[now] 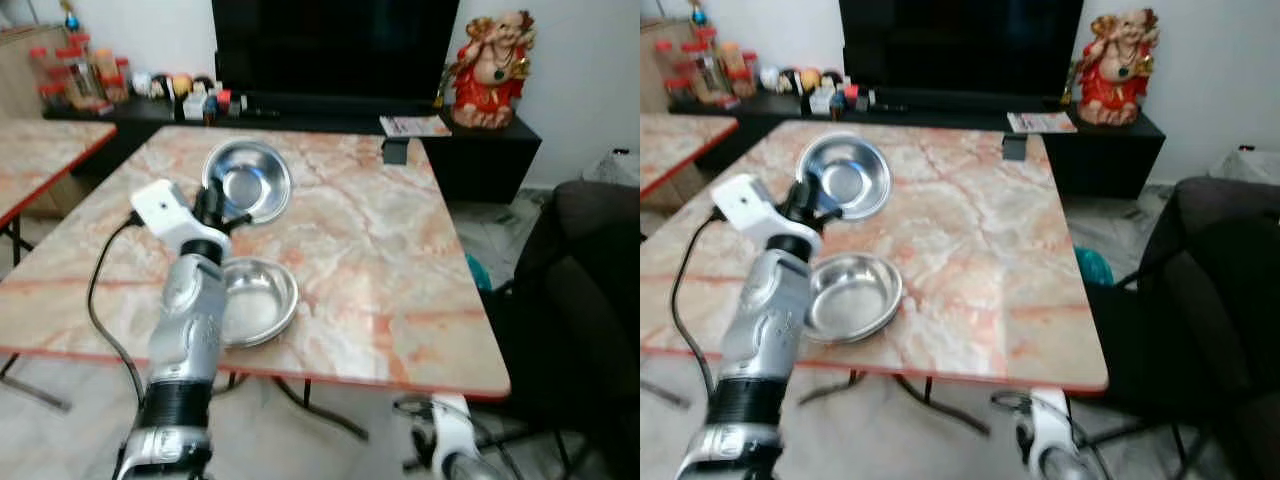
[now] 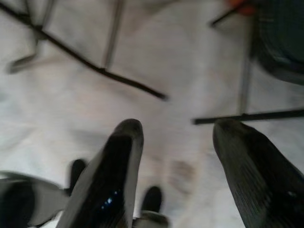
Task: Setting the table
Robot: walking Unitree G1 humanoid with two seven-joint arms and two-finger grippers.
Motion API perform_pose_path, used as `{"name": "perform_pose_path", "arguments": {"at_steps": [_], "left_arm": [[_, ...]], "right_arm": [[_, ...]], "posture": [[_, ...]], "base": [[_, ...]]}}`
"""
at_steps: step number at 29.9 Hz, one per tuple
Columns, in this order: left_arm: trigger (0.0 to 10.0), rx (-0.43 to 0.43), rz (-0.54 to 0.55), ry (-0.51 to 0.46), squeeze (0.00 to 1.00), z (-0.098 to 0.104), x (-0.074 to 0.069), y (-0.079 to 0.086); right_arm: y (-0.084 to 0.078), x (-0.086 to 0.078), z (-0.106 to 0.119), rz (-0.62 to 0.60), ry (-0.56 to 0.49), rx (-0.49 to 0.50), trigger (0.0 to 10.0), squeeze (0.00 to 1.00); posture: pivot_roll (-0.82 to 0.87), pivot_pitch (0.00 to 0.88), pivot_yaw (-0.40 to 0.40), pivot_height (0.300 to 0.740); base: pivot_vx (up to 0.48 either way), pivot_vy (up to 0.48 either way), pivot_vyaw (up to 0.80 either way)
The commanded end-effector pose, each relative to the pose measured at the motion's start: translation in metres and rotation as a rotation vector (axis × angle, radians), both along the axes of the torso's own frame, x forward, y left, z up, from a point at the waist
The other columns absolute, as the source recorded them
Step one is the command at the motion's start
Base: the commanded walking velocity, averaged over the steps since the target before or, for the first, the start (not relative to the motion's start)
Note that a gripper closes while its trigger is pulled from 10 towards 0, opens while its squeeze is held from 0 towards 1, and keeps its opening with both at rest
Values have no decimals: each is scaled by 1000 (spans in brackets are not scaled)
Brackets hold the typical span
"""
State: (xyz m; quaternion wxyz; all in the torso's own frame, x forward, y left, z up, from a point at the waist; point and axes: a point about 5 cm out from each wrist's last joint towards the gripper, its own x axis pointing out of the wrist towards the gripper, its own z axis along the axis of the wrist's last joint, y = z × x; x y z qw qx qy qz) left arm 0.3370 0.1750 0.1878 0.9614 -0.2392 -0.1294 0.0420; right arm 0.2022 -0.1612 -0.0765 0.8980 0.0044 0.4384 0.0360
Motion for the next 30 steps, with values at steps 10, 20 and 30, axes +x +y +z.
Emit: {"name": "perform_pose_path", "arguments": {"at_steps": [10,20,30], "left_arm": [[10000,-34,-82,90,0,-19,-27,-11],[10000,-43,-33,229,0,-38,-44,-4],[10000,-56,-23,379,0,-49,-45,-11]], "right_arm": [[-11,-4,-1,-13,6,-19,10000,0],[-12,-8,-3,2,19,-21,10000,0],[-15,-5,-1,-9,7,-25,10000,0]], "posture": [[5,0,-38,732],[26,0,-49,732],[19,0,-50,732]], "base": [[0,0,0],[0,0,0],[0,0,0]]}}
